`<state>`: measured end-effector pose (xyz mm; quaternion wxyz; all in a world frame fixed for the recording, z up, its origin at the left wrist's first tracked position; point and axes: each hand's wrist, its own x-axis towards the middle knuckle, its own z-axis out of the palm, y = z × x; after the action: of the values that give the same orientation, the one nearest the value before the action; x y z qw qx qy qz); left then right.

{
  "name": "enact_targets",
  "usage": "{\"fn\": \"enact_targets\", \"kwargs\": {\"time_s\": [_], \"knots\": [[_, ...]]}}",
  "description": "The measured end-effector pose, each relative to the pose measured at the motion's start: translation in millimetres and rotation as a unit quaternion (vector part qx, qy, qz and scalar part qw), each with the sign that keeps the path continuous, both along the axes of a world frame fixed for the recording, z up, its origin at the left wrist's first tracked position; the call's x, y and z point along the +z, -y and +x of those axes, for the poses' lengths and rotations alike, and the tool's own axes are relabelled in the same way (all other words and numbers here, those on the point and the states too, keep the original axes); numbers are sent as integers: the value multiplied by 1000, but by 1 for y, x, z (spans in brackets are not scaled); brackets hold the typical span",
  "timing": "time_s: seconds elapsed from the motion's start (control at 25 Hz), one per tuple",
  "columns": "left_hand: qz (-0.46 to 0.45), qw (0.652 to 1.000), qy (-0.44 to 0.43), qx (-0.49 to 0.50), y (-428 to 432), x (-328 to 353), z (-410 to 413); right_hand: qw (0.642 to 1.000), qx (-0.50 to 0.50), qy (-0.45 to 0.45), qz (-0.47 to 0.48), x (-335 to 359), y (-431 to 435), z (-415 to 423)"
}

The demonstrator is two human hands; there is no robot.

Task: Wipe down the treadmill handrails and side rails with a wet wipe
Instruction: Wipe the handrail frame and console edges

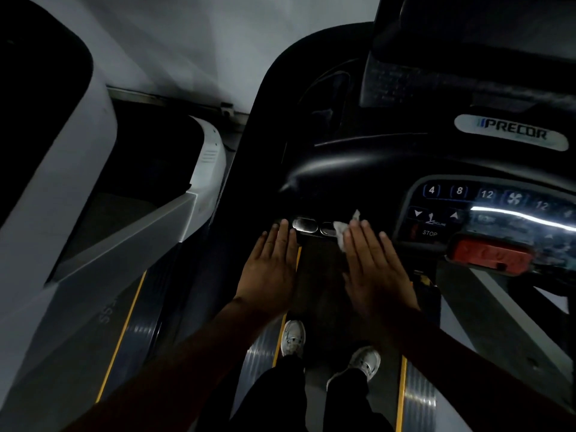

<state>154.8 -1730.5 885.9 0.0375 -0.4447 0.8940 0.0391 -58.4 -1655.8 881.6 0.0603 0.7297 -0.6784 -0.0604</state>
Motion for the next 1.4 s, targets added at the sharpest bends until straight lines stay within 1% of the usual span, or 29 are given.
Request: {"fn": "enact_targets", "kwargs": {"time_s": [0.12,0.24,0.28,0.36,0.44,0.48,0.56,0.6,0.68,0.76,0.88,0.96,1.04,1.16,1.24,1.4], "knots": [[3,1000,1,6,-4,7,1,1000,-10,18,10,4,7,6],[-25,1000,0,1,-11,19,13,998,15,55,13,4,45,52],[-37,999,-3,0,-13,22,21,998,39,50,21,3,56,69],[-39,999,-3,1,-18,27,36,996,86,-8,31,2,65,89],[-28,1000,10,5,-21,29,48,992,117,-49,18,0,62,81],[-24,1000,16,12,-21,29,51,993,110,-44,11,1,57,70],[-22,999,24,28,-21,29,51,998,63,2,9,3,41,41],[-23,999,27,34,-21,28,51,999,46,10,10,4,36,30],[-22,999,30,37,-21,26,50,999,39,18,-1,3,37,32],[-27,999,20,32,-20,29,48,997,68,27,-9,0,54,61],[-39,998,-46,24,-21,33,54,993,115,-30,-1,-10,72,99],[-47,996,-66,32,-22,31,65,990,130,-60,-20,-13,71,87],[-39,995,-69,56,-23,30,73,987,140,-72,-27,-10,56,56],[-30,996,-45,70,-23,28,72,992,110,-52,-12,-3,30,3],[-34,996,-46,67,-23,27,71,995,85,-51,-3,-2,12,-17],[-37,997,-38,54,-23,25,72,998,60,-25,-23,-2,4,-15]]}}
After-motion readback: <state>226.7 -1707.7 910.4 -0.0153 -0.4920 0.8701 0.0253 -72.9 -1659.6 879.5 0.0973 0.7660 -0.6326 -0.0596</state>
